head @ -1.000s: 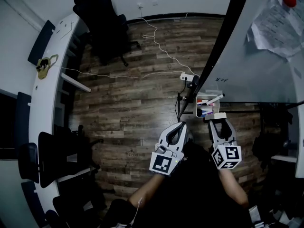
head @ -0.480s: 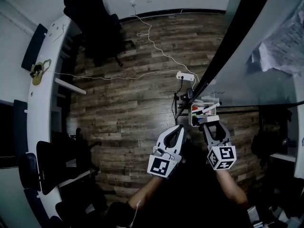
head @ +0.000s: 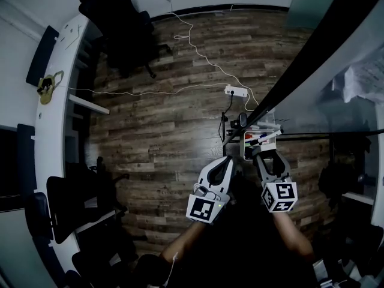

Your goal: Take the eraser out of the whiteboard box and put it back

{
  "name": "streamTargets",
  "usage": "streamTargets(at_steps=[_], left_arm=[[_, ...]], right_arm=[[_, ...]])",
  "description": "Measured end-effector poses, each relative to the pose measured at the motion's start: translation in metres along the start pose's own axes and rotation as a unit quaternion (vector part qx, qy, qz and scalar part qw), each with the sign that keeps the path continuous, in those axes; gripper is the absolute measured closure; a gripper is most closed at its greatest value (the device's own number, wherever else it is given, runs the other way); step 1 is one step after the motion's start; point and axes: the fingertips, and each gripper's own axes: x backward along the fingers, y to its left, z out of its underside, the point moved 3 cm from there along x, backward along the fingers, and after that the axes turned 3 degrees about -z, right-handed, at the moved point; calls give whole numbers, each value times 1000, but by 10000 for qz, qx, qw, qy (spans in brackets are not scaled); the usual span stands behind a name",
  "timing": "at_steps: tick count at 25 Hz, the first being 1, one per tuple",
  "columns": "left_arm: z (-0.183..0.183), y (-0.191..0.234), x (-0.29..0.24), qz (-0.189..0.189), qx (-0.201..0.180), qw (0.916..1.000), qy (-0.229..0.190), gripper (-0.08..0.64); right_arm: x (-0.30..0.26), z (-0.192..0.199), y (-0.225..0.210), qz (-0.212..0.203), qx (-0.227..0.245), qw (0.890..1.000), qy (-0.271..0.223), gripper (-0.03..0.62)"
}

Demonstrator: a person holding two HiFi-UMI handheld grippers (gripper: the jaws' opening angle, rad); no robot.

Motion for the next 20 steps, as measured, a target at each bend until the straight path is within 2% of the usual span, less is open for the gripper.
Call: streamTargets(at_steps=[11, 20], left_arm=[[2, 3, -5, -37, 71, 10000, 12, 554], [5, 2, -6, -55, 131, 9999, 59, 554]], right_arm=[[-10, 19, -4, -23, 68, 9993, 369, 354], [-11, 20, -2, -78, 174, 9992, 342, 354]])
